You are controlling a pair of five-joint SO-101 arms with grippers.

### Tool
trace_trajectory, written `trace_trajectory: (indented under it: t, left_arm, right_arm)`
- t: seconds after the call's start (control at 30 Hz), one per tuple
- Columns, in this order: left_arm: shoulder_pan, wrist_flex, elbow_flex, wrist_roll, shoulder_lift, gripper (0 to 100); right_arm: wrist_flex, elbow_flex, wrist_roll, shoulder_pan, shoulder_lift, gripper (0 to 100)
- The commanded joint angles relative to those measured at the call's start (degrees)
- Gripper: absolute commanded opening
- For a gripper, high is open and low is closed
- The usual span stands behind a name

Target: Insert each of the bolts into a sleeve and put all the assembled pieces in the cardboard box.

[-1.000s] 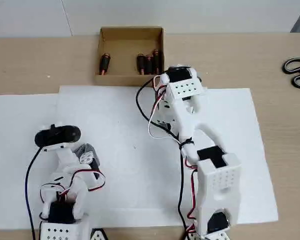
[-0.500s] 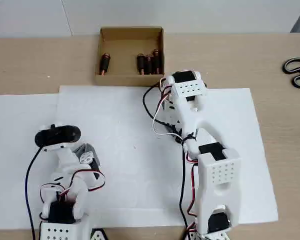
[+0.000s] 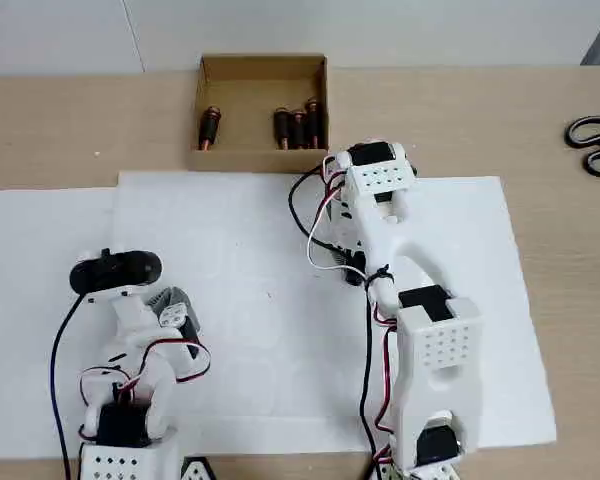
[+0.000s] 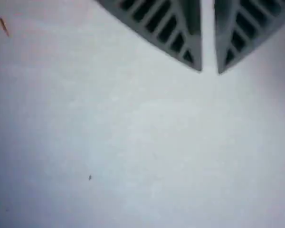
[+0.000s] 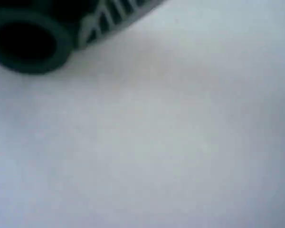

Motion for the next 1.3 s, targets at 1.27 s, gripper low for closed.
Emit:
trace_trajectory:
  t: [1.27]
  left_arm:
    - [-17.05, 34.99, -78.64, -4.13, 70.07, 1]
  right_arm:
    - [-7.96, 50.55, 5.71, 21.32, -64.92, 0.2]
